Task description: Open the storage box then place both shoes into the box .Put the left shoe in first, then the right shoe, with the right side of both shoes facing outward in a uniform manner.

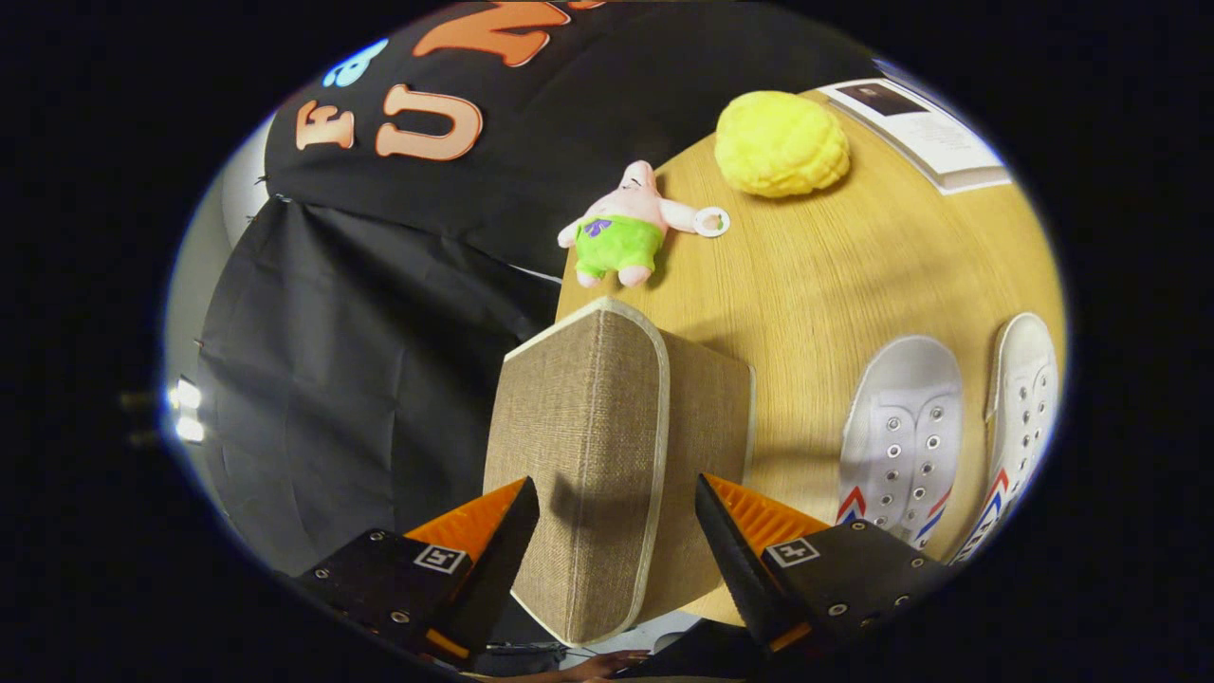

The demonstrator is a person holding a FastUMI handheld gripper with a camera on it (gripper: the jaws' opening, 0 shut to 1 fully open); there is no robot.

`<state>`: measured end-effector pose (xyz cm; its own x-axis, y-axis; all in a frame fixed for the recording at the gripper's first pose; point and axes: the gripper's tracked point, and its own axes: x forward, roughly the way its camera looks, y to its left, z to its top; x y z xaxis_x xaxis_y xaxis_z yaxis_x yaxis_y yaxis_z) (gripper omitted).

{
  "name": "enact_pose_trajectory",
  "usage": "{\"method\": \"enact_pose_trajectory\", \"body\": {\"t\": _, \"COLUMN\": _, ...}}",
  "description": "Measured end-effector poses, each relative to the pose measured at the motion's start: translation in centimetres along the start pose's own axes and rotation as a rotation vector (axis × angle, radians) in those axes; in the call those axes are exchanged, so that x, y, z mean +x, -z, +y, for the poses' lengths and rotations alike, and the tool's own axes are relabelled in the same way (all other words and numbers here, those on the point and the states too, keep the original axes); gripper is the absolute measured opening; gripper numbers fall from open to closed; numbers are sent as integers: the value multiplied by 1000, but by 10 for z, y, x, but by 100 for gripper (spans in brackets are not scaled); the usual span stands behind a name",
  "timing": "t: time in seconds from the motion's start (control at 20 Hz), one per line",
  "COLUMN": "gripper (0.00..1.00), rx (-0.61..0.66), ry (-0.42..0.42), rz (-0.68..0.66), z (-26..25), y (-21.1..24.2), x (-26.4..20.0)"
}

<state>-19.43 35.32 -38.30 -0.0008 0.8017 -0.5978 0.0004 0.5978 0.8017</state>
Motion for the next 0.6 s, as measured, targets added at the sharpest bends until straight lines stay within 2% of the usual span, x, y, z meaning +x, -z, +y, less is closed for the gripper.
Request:
{"method": "enact_pose_trajectory", "body": {"t": 0.35, "gripper": 97, "rx": 125, "ry": -142, "rz": 47, "z": 9, "y": 7, "x": 20}}
{"method": "enact_pose_trajectory", "body": {"t": 0.6, "gripper": 90, "rx": 155, "ry": -233, "rz": 31, "z": 25, "y": -4, "x": -1}}
